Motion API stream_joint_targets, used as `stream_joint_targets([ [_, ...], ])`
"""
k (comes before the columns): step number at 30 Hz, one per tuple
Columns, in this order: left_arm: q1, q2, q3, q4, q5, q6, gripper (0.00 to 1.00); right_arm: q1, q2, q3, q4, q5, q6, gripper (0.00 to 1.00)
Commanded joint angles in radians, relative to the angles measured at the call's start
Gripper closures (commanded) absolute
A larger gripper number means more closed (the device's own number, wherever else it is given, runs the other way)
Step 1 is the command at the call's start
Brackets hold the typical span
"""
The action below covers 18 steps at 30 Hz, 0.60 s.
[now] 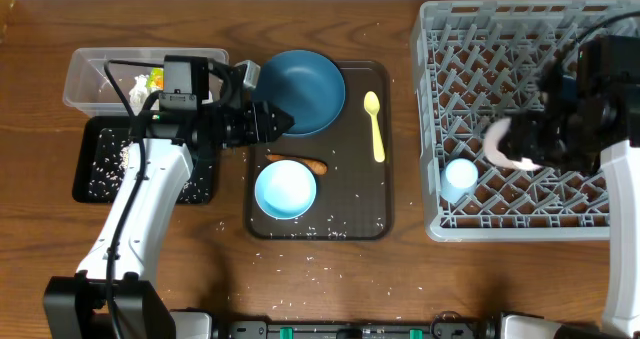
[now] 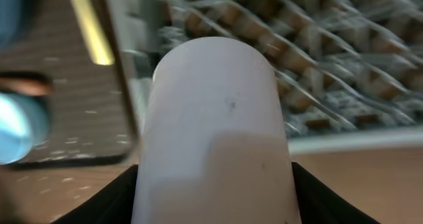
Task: Sort waste into correct bins and load items into the dishwasher rack
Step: 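Place the pink cup in the dish rack with the right gripper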
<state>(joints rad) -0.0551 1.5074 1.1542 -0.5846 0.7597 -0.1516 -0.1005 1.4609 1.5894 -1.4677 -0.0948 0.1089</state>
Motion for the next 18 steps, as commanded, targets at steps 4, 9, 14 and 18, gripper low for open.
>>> stream_joint_targets([
  [4,0.003,-0.005,0.000,-0.021,-0.072,0.028,0.48,-0.013,0.049,-0.057,0.005,0.179,0.064,0.42],
  [9,0.003,-0.005,0.000,-0.029,-0.072,0.029,0.48,-0.035,0.131,-0.095,0.066,0.195,0.071,0.42],
  [14,0.003,-0.005,0.000,-0.031,-0.072,0.028,0.48,-0.062,0.217,-0.095,0.117,0.177,0.071,0.45],
  [18,0.003,-0.005,0.000,-0.040,-0.072,0.029,0.48,-0.071,0.277,-0.095,0.114,0.157,0.070,0.45],
])
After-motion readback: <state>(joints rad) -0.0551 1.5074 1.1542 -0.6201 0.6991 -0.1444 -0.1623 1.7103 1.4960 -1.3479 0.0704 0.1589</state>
